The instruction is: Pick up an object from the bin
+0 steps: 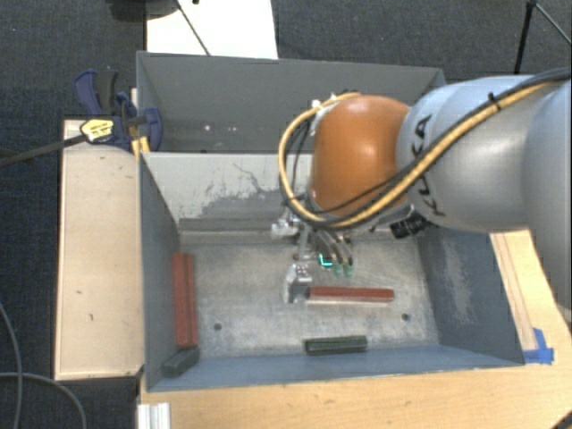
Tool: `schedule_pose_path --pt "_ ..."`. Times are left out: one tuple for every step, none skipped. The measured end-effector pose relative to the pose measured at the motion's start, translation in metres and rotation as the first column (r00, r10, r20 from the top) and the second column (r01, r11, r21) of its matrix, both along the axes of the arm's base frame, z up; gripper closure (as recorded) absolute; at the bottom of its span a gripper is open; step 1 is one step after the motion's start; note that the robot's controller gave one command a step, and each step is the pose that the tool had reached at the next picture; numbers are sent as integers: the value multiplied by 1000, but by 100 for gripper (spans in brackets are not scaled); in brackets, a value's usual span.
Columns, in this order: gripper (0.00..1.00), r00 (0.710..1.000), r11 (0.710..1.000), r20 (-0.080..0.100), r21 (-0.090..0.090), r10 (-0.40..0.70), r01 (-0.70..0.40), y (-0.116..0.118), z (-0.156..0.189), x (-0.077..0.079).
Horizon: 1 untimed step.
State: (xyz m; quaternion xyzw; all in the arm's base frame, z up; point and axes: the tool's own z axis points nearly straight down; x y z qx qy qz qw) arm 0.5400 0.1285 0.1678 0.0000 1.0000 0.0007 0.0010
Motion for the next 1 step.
schedule_pose_path --pt "0 998 998 -1 1 55 -55 -44 -1 -2"
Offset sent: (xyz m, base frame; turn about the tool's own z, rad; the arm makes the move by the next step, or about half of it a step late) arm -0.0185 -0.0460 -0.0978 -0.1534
